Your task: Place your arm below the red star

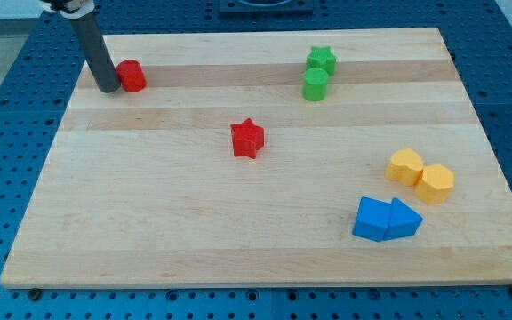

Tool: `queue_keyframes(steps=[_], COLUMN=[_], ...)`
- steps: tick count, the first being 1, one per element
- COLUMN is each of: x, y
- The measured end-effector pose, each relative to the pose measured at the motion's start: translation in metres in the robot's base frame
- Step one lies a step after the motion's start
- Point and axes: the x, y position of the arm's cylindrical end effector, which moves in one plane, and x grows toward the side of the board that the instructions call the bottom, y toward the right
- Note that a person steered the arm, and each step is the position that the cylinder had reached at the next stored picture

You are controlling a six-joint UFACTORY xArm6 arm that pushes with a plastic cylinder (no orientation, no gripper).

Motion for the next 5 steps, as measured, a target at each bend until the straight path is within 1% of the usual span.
queue_keyframes(steps=[1, 3, 4, 5], x=[0.014, 0.188, 0.205, 0.217], y=[0.000, 0.007, 0.068, 0.172])
